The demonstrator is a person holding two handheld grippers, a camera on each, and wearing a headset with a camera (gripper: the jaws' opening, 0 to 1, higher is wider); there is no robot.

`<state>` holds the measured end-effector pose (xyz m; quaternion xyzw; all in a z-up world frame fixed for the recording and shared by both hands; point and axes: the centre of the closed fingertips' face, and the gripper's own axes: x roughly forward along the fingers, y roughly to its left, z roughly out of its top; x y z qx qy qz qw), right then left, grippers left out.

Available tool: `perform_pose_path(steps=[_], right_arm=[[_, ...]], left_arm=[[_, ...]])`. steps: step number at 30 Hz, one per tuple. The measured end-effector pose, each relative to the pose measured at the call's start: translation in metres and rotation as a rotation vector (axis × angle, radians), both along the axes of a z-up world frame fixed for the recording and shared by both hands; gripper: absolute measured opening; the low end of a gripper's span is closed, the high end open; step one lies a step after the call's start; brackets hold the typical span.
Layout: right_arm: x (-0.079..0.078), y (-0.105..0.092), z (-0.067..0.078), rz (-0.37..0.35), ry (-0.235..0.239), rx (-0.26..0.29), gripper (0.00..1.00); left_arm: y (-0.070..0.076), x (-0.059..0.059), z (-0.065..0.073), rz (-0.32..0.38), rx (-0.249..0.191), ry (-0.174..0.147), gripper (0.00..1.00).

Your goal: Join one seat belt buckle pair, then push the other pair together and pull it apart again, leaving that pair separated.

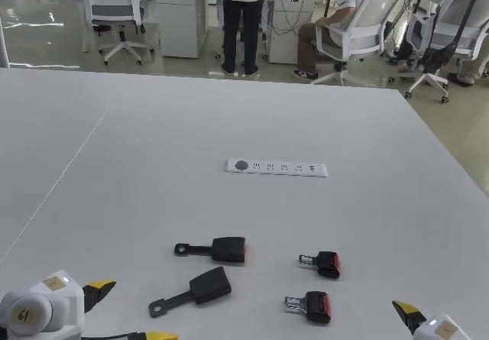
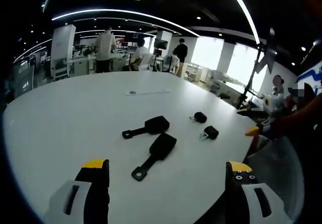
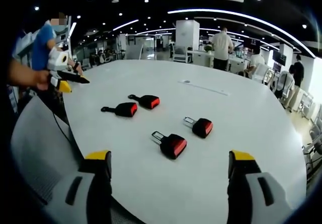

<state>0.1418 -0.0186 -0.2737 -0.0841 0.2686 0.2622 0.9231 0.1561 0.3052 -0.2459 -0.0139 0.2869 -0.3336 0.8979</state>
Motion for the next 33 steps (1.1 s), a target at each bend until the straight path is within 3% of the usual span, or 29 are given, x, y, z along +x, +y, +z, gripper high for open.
perform_pose_path(steps=[25, 33], right_arm=[[0.0066, -0.0006, 0.0041, 0.001, -0.006, 0.003, 0.99], [0.0017, 0.0005, 0.0013, 0.003, -0.002, 0.005, 0.99]], left_arm=[[-0.0024, 0.0078, 0.0026, -0.019, 0.008, -0.006, 0.98], [-0.004, 0.0039, -0.0009, -0.017, 0.002, 0.0, 0.98]])
